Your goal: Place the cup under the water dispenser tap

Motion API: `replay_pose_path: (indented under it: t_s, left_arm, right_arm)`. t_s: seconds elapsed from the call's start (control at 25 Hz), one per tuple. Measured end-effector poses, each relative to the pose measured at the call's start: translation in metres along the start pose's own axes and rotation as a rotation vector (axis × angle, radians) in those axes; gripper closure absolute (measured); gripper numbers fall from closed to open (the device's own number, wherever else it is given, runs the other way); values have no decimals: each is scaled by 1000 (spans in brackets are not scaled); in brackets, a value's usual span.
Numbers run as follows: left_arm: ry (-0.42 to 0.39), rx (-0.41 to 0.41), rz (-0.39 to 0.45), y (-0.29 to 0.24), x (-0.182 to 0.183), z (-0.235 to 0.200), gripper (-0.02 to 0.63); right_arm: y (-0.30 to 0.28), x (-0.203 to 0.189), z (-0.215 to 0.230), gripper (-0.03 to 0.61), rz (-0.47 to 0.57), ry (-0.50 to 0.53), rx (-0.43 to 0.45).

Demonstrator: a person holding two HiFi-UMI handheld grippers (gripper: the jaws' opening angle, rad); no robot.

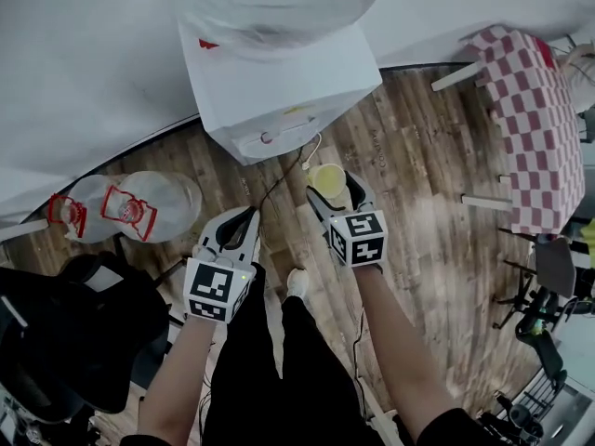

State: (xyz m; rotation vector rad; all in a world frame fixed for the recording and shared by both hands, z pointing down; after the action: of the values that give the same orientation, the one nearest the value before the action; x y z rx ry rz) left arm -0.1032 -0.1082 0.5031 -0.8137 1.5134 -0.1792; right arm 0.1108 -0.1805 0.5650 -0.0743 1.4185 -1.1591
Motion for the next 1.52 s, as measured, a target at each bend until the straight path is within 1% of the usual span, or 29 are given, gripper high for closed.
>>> replay_pose_path:
  t_s: [0.32,0.48,0.68,0.84,0.96,1.2,1.52]
  left_arm:
    - [48,12,22,-50,-33,-14,600]
    - [62,29,35,-72,-49,-21,600]
    - [67,26,57,-92,-56,-27,600]
    - [85,17,80,-103,-61,-38,600]
    - [79,16,85,-110,-63,-40,600]
    - [93,22,71,-119,-76,-46,600]
    - [90,29,57,-124,-82,-56,600]
  right_arm:
    - [-52,-18,37,222,-14,7,-8]
    - [-82,-19,49,222,-14,39,-3]
    - [-111,-22,60,222,-23,72,1]
    - [-131,-23,64,222,-24,96,2]
    - [-141,-24,69,222,-19,100,3]
    - [-157,-24,80,222,6,64,2]
    - [-174,-26,87,222,-9,61,9]
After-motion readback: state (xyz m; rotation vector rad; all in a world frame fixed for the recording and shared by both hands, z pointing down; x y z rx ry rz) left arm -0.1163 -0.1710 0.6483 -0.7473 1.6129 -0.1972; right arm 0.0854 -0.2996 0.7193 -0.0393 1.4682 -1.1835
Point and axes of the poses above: the fingertips, and each gripper's own axes: y backward along the fingers, z to its right, x out of its top, the point moved 8 cm from there along y, backward along the fingers, and after that the axes turned 9 degrees about x, right-handed, at the moved point
